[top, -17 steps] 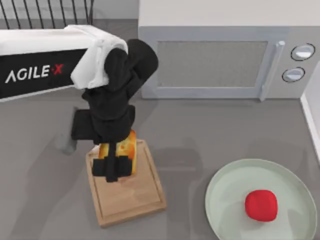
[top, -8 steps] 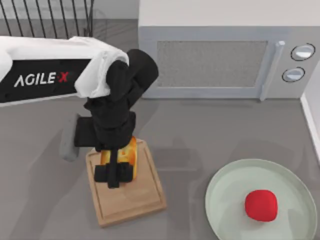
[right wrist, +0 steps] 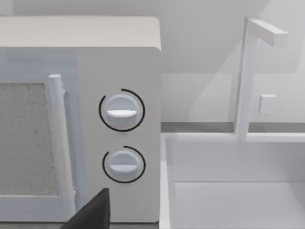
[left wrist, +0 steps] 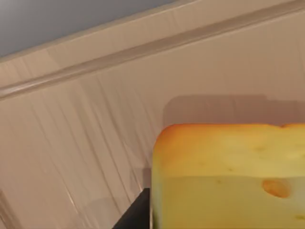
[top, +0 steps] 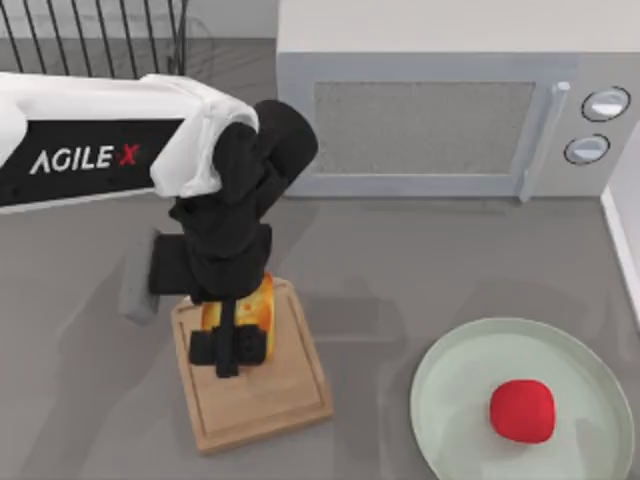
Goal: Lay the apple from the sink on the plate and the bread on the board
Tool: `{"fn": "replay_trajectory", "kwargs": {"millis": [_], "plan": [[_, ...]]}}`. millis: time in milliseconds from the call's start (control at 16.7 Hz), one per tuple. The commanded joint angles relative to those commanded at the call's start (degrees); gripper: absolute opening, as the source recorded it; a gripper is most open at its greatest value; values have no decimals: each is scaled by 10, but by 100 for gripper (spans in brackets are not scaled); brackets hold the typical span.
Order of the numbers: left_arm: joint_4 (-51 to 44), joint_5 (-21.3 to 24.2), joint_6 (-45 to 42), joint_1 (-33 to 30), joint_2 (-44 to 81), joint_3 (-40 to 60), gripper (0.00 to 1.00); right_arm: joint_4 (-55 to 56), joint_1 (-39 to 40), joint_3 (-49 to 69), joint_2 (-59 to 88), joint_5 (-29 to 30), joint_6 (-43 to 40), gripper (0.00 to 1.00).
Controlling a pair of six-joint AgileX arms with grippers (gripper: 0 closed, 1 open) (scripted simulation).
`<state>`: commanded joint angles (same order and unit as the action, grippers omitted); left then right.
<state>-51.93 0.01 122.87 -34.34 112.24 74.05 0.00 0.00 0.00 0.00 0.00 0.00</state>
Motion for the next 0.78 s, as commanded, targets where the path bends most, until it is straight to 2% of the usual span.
{"fn": "replay_trajectory", "kwargs": {"millis": [300, 780], "plan": [[0, 0, 0, 0, 0, 0, 98, 0, 0, 0, 0, 0, 0, 100], [0, 0, 0, 0, 0, 0, 100, 0, 0, 0, 0, 0, 0, 100]]}}
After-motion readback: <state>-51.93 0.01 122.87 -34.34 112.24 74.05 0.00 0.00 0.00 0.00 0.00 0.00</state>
